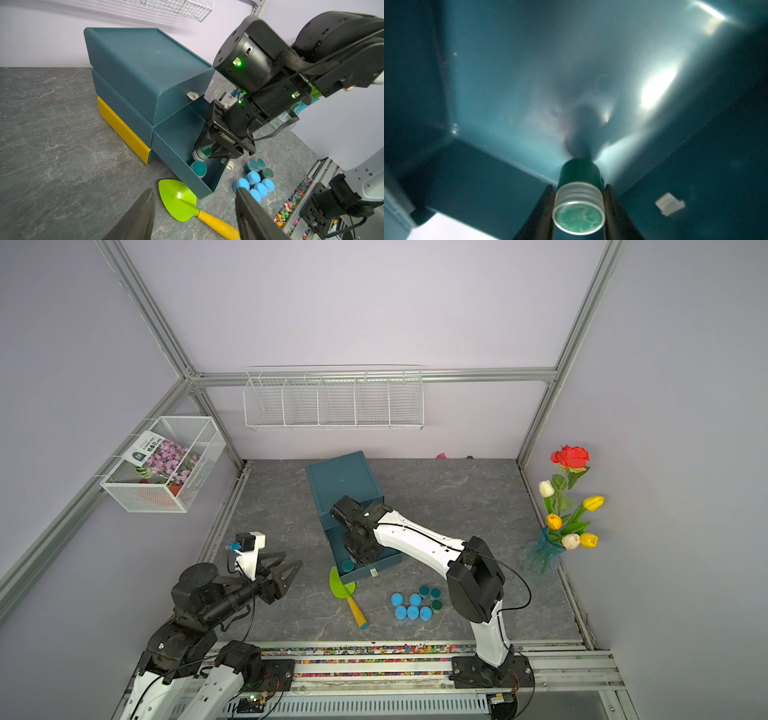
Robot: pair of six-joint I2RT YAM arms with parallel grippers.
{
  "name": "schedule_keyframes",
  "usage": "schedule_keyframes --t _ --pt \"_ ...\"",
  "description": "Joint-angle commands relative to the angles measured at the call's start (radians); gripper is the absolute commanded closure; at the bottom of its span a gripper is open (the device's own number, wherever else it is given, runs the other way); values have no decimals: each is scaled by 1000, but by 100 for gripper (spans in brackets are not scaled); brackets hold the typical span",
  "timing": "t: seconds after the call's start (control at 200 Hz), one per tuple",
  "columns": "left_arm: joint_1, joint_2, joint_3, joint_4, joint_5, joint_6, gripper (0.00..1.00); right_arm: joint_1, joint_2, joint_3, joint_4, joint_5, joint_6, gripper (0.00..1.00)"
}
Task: Put the paint cans in the drawer according to color
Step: Place the paint can in the drawer, then pick up the paint can at the center of the board.
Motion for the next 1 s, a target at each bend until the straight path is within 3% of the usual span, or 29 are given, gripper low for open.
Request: schedule_keyframes --t 0.0,0.28,0.605,0.765,0.895,0.995 --pt "-2 -9 -10 11 -8 -4 35 4 12 11 -56 13 22 73" --pt "-3 -10 -8 11 -9 -4 35 0 -4 81 -86 72 -23 40" --pt "-3 -9 -8 10 -8 -5 36 -48 -222 56 -192 212 -89 42" --pt "-3 -7 -7 10 -6 -4 36 -167 -453 -206 -222 250 -102 41" --pt "-3 -6 -8 10 -4 -5 36 -329 -690 -550 -117 193 -157 40" --pt "-3 -3 -8 11 -2 -3 36 -442 -816 -725 -86 131 -217 39"
